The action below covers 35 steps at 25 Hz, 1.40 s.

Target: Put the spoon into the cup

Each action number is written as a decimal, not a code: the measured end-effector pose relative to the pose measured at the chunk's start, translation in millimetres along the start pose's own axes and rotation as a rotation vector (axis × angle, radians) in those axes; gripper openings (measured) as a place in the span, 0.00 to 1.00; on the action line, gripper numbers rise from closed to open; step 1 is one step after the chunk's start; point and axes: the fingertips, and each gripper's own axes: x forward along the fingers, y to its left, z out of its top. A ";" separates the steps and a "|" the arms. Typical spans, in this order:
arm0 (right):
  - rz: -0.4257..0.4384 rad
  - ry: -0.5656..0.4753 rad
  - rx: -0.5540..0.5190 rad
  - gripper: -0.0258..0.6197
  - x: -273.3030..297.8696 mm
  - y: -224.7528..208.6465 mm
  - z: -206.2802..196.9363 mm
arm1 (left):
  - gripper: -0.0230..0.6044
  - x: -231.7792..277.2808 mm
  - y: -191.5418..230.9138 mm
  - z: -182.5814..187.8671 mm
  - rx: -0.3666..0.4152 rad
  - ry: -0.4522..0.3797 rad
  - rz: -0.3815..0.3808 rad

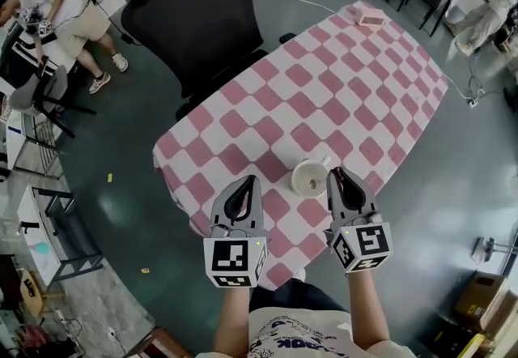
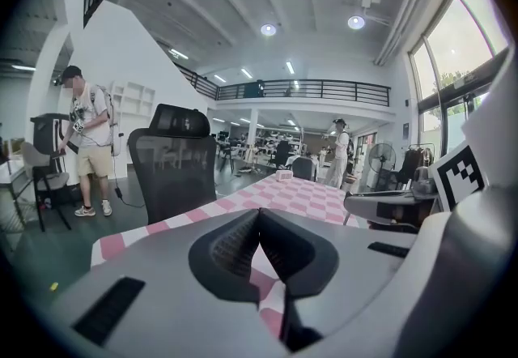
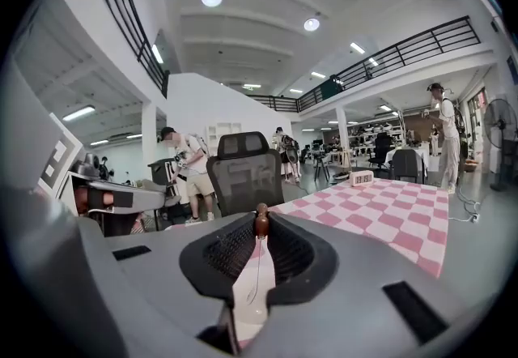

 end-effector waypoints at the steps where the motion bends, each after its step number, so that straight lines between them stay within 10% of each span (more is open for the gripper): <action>1: -0.001 0.012 0.008 0.12 3.3 -0.4 -6.0 | 0.06 2.0 1.4 -3.3 -0.002 0.006 0.000; 35: 0.002 0.211 0.020 0.13 46.2 -18.9 -95.5 | 0.06 30.0 19.4 -51.1 -0.045 0.099 0.020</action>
